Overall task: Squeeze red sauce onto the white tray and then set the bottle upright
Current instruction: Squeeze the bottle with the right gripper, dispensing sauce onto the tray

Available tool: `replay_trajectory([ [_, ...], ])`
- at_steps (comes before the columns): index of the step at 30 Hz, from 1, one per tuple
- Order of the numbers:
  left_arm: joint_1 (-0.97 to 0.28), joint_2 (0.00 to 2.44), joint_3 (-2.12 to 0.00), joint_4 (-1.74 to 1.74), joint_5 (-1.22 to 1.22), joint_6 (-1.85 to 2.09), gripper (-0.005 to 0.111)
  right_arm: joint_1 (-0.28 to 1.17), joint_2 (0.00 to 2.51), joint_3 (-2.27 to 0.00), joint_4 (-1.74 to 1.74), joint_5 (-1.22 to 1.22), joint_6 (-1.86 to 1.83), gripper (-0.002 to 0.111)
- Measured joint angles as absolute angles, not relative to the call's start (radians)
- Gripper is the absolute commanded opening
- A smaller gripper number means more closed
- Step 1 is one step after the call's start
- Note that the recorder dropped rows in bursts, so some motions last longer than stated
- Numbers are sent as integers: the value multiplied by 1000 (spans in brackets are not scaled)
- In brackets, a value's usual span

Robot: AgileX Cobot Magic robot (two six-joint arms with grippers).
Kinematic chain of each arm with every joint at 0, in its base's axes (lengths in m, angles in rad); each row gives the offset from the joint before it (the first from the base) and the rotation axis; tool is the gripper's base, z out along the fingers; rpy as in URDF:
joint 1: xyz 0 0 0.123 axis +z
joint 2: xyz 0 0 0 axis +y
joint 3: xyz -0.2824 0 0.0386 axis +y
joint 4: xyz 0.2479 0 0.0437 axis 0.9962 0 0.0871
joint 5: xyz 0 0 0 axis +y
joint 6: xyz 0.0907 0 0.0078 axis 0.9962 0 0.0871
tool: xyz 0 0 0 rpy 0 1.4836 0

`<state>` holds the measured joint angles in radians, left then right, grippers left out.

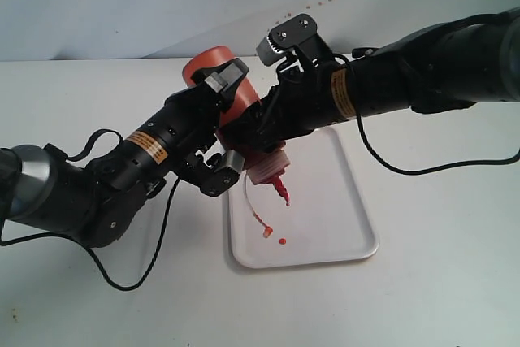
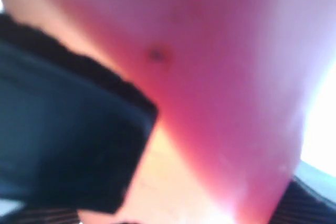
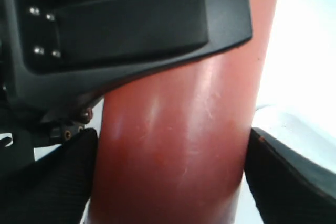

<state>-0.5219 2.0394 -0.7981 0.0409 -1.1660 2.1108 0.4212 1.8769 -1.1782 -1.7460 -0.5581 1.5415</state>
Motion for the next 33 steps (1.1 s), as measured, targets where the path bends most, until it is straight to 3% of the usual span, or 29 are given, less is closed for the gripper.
replay_trajectory([
  [6, -522, 2035, -798, 35, -1160, 2111, 0, 421, 1877, -1180, -1744, -560, 1540, 0],
  [18, -522, 2035, -798, 27, -1160, 2111, 0, 423, 1877, -1180, -1742, -531, 1527, 0],
  [20, -522, 2035, -798, 27, -1160, 2111, 0, 423, 1877, -1180, -1742, -531, 1527, 10],
  [22, -522, 2035, -798, 27, -1160, 2111, 0, 423, 1877, -1180, -1742, -531, 1532, 40],
  [23, -522, 2035, -798, 27, -1160, 2111, 0, 423, 1877, -1180, -1744, -531, 1536, 69],
  [26, -522, 2035, -798, 23, -1158, 2111, 0, 423, 1877, -1180, -1744, -525, 1543, 106],
  [33, -522, 2035, -798, 17, -1160, 2111, 0, 423, 1877, -1180, -1744, -496, 1536, 105],
])
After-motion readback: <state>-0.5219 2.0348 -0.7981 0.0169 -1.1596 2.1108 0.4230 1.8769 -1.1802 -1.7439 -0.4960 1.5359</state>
